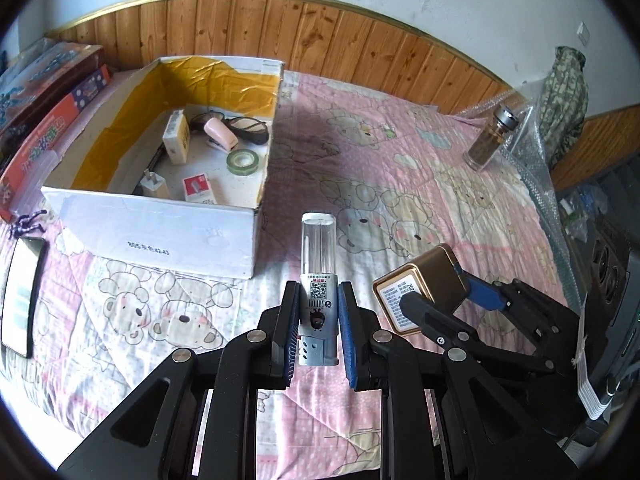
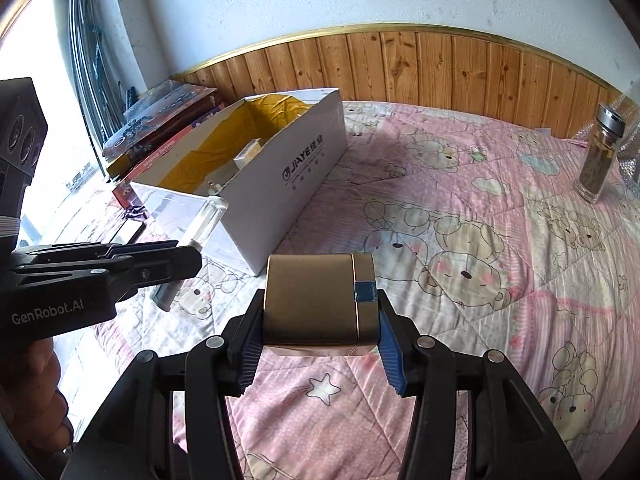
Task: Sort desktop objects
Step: 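Lift and carry the white tube and gold box over the white box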
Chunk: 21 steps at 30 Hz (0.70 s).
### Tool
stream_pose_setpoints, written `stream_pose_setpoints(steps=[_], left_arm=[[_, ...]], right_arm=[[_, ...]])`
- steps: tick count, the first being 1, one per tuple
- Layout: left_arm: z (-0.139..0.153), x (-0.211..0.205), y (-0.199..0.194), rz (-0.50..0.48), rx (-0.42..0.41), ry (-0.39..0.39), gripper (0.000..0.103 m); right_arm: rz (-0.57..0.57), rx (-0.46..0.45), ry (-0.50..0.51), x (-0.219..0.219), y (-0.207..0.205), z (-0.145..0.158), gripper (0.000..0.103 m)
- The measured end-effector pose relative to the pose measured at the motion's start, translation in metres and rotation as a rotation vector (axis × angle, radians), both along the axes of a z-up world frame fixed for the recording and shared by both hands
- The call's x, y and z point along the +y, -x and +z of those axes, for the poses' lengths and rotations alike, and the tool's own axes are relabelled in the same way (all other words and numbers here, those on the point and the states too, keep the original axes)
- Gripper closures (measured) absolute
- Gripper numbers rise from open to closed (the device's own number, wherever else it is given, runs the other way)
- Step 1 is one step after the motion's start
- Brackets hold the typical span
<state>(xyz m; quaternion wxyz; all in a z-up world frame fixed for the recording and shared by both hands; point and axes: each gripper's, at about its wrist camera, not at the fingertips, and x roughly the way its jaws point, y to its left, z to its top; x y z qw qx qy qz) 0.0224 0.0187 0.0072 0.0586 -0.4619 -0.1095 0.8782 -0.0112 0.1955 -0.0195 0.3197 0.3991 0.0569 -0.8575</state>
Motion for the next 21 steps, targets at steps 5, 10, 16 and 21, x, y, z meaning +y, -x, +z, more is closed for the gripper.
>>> stream_pose_setpoints(steps=[5,10,16,21], left_arm=[[0.009,-0.026,0.001,0.031,0.016,-0.031,0.084],[0.02,-0.056,0.007,0.07,0.037,-0.041,0.084],[0.03,-0.093,0.021,0.114,0.051,-0.041,0.084],[0.033,-0.122,0.037,0.145,0.052,-0.033,0.084]], right_arm=[[0.053,0.031,-0.001,-0.024,-0.005,0.017,0.051],[0.102,0.063,-0.004,-0.048,-0.003,0.037,0.051],[0.16,0.1,-0.022,-0.076,0.006,0.056,0.051],[0.209,0.114,-0.038,-0.1,0.019,0.066,0.051]])
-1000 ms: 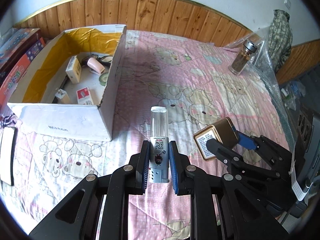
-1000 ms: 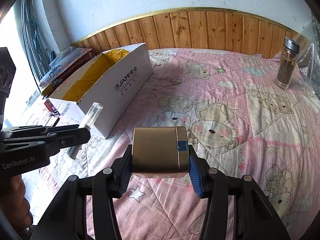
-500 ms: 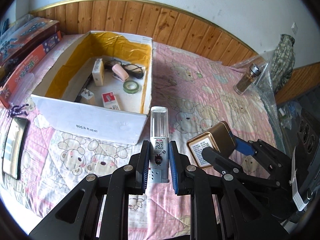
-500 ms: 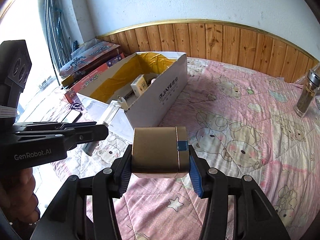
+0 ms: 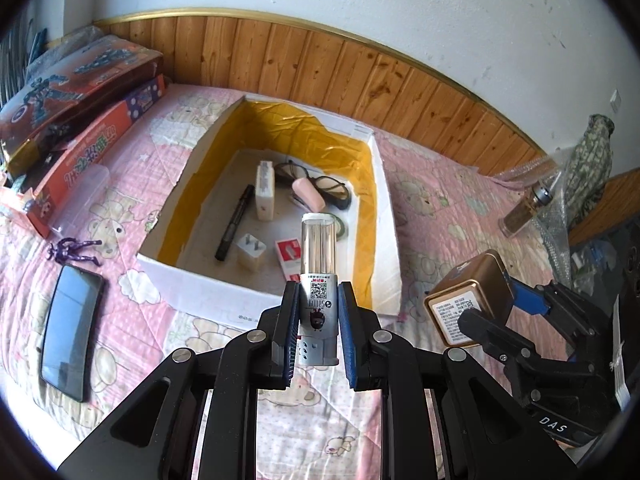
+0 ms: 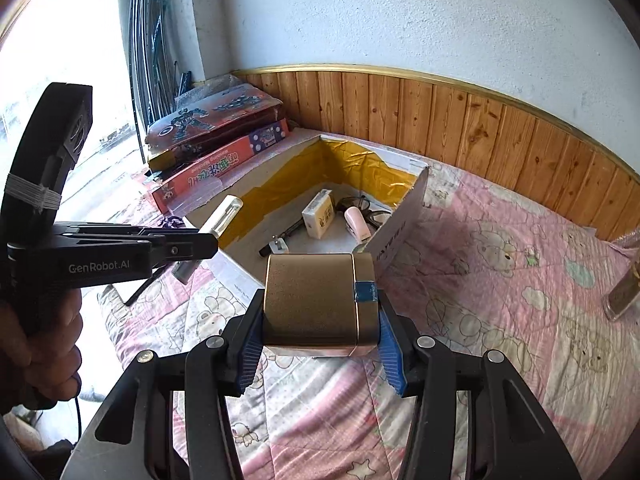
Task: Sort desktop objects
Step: 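Lift and carry the white tube and gold box over the white box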
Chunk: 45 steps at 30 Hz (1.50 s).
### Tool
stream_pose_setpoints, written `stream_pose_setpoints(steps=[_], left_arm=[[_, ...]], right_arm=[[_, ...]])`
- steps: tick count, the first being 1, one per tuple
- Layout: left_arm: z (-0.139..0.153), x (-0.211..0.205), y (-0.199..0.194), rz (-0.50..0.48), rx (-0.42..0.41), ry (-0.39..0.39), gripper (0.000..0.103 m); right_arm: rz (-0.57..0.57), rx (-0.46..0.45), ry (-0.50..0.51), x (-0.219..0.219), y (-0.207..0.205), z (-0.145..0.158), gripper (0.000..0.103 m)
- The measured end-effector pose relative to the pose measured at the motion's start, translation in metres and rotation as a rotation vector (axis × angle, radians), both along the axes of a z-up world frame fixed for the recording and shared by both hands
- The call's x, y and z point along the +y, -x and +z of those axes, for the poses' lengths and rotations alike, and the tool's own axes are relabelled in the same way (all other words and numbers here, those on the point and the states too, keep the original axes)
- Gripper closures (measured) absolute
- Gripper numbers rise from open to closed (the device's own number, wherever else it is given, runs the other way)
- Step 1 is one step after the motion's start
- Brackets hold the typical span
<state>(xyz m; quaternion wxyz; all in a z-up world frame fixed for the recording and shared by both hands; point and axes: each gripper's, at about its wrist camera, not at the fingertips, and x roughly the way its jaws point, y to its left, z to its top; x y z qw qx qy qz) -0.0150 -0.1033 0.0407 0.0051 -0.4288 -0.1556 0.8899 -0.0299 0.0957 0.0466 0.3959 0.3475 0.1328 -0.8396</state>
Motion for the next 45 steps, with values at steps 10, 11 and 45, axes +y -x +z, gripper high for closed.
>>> stream_pose_setpoints(steps=[10,11,45], left_arm=[[-0.006,-0.037,0.044,0.02,-0.047,0.018,0.084],[-0.007,-0.04,0.049,0.021,-0.055,0.02,0.084],[-0.098,-0.079,0.164,0.209,-0.394,-0.333,0.084]], right_arm=[[0.083,-0.014,-0.043,-0.048,0.033,0.001,0.051],[0.09,-0.019,-0.047,-0.052,0.037,-0.001,0.051],[0.256,-0.133,-0.357,-0.163,0.15,-0.087,0.051]])
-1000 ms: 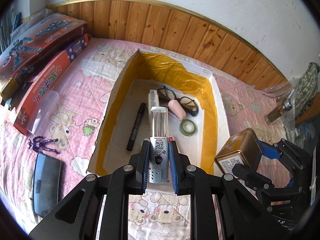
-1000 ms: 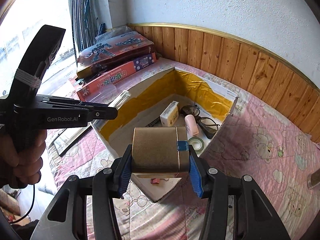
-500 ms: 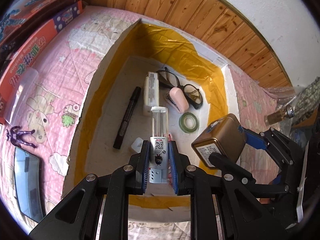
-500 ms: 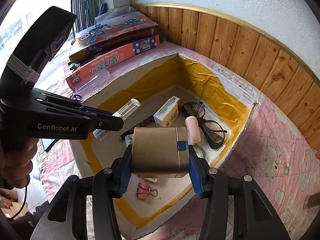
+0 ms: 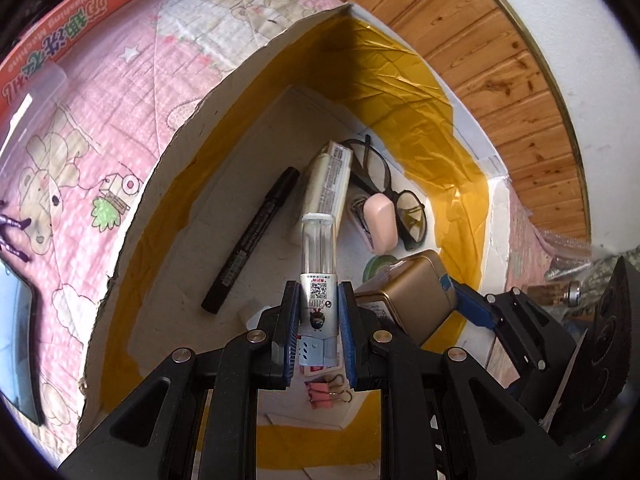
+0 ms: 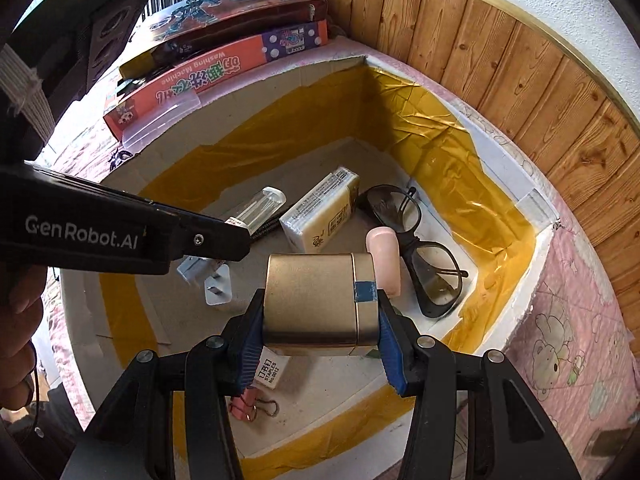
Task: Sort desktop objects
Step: 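Lift and carry the white tube and gold box over the white box, then open both grippers to drop the tube and gold box into the box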
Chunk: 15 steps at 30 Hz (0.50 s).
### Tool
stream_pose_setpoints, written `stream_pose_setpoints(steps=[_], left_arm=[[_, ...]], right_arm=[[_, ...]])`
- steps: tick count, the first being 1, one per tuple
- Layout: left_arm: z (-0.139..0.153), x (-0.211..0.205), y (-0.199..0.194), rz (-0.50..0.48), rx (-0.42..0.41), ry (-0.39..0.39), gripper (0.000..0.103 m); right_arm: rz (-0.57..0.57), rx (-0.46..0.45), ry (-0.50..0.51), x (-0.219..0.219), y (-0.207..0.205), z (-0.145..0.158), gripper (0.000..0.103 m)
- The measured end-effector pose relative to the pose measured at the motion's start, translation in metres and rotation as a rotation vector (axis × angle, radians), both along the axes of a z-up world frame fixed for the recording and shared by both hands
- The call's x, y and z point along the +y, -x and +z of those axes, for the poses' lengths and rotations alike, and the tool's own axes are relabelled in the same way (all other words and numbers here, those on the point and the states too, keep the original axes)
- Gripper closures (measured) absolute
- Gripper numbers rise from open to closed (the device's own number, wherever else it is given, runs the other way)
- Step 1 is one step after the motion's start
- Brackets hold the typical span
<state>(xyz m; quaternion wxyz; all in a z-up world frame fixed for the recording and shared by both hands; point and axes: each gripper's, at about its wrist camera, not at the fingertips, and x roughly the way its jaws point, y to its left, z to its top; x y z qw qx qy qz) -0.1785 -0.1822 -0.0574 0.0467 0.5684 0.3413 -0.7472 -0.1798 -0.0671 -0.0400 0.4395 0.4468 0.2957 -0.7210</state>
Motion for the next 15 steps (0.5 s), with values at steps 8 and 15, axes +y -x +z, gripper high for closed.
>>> stream_pose_setpoints(steps=[8,15], left_arm=[[-0.022,-0.003,0.01,0.07,-0.044,-0.068,0.084],[-0.024,0.003,0.014,0.036,-0.033,-0.038,0.086]], right_arm=[[0.015,-0.033,-0.074,-0.015,0.015,-0.014,0.051],[0.014,-0.052,-0.112,-0.025,0.023,-0.022,0.051]])
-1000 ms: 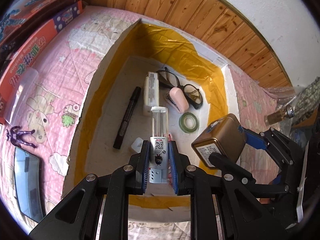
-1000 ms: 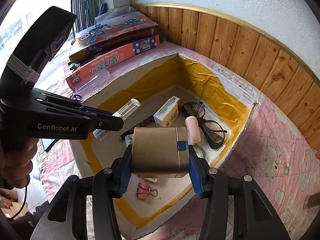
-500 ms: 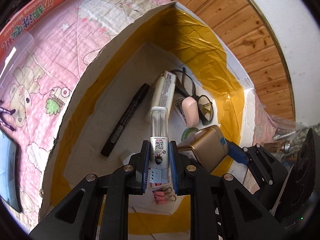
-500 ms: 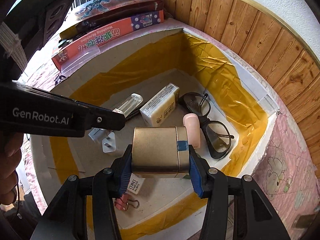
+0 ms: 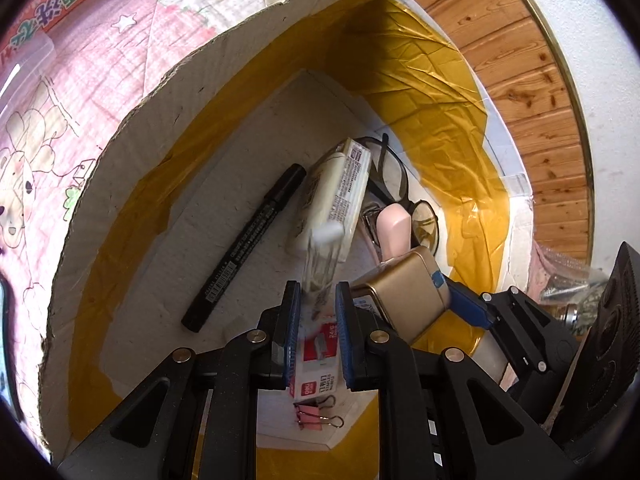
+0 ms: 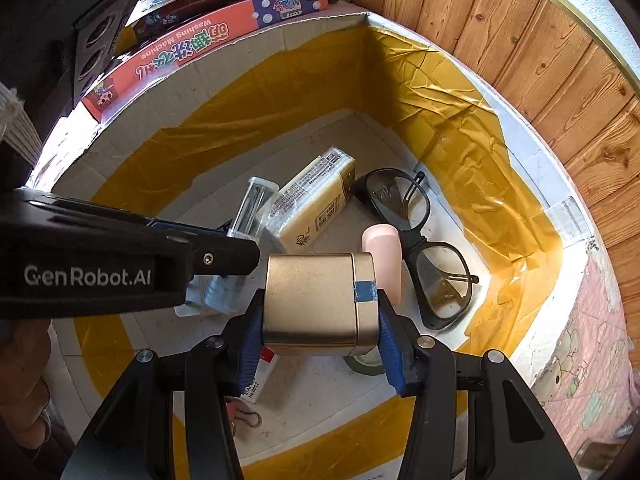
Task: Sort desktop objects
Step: 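Open both grippers to drop the tube and gold box into the box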
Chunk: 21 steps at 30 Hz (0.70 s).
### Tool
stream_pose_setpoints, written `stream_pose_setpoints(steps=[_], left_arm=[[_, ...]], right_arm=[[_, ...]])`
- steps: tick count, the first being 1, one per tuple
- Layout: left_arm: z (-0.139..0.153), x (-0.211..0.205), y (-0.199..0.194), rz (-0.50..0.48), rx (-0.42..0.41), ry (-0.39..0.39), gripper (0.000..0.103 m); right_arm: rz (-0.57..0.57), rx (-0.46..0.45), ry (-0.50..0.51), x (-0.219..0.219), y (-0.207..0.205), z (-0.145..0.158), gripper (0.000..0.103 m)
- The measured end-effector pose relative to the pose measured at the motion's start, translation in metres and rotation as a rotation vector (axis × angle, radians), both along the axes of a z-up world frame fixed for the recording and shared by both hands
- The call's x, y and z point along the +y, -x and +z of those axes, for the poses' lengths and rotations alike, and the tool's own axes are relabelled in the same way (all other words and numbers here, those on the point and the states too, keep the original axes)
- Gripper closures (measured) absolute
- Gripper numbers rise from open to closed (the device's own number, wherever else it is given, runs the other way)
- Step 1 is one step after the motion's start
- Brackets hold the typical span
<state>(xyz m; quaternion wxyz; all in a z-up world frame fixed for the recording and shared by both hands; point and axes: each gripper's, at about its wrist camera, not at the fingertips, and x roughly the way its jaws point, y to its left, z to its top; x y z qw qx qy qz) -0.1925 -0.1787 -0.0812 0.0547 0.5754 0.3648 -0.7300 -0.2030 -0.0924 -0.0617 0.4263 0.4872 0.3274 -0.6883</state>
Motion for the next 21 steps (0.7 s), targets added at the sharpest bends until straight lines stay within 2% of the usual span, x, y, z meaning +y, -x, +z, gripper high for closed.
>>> stream_pose_setpoints(steps=[6,9,18,21], left_arm=[[0.001,-0.001,-0.004,0.004,-0.008,0.034,0.081],[0.007,0.002,-0.007,-0.013,0.006,0.047,0.08],[0.03,0.017,-0.025,-0.075,0.053,0.092,0.076],[0.04,0.019,-0.033,-0.086,0.066,0.132,0.075]], right_arm=[[0.004,-0.011,-0.038,-0.005,0.002,-0.002,0.05],[-0.019,-0.007,-0.021,-0.004,0.005,0.003,0.046],[-0.046,0.001,0.006,0.006,0.0,0.018,0.046],[-0.043,0.004,0.006,0.011,-0.005,0.023,0.046]])
